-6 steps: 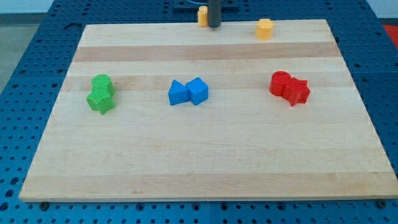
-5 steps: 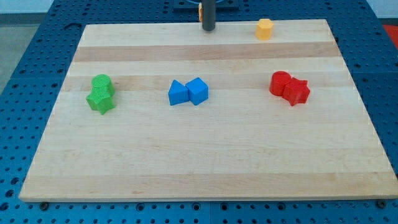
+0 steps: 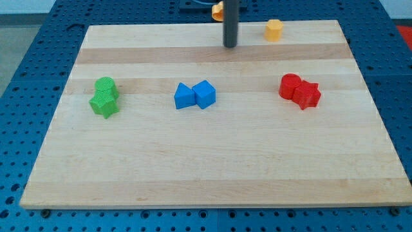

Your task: Point your arm towards top right

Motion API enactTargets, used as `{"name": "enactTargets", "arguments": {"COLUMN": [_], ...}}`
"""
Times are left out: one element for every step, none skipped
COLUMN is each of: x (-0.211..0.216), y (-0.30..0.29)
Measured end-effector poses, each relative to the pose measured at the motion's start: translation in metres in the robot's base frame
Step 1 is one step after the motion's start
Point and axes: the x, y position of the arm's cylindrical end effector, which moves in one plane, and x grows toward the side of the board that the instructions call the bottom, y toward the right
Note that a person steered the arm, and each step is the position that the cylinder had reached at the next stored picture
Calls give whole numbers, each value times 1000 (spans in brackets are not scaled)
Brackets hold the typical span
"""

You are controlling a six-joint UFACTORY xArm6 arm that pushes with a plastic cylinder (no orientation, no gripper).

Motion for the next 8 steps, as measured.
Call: {"name": "enactTargets", "arguments": {"x": [37, 46, 43, 36, 45, 37, 21, 31], "y": [4, 23, 35, 85, 129, 177, 211, 211]}}
